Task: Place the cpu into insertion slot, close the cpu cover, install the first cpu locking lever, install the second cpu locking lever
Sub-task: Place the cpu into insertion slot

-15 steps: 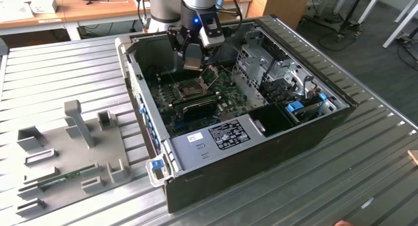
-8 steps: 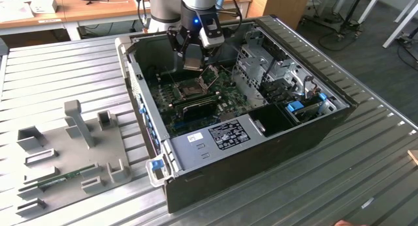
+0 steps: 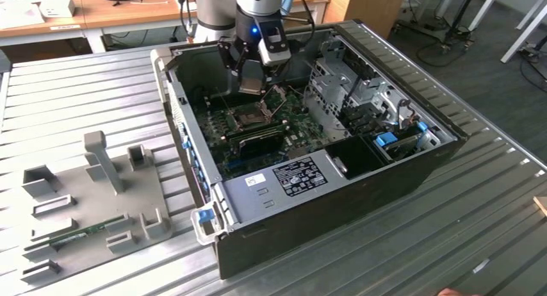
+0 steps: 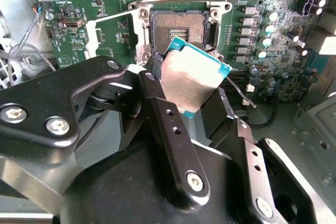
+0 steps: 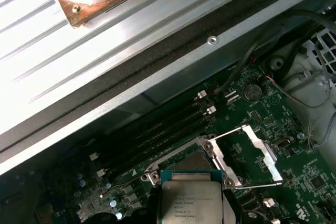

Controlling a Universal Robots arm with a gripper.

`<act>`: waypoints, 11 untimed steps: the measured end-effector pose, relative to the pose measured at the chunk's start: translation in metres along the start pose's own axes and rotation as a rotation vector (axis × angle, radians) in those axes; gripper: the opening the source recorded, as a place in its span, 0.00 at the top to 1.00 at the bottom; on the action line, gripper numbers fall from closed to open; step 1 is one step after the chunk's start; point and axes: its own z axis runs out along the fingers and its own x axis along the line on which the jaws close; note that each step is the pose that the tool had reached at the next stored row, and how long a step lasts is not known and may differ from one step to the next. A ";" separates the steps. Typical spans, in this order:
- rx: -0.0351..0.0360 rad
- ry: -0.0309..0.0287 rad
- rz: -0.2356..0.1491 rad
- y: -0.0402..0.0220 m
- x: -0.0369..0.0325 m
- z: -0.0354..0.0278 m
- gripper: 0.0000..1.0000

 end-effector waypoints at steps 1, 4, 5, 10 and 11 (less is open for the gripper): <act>-0.0003 -0.0012 0.014 0.0000 0.0000 0.0003 0.46; -0.0014 -0.0055 0.062 -0.0001 0.0000 0.0014 0.46; -0.0017 -0.0070 0.078 -0.0002 0.0000 0.0017 0.46; -0.0025 -0.0113 0.126 -0.0003 -0.0001 0.0024 0.46; -0.0026 -0.0113 0.126 -0.0003 0.0000 0.0024 0.46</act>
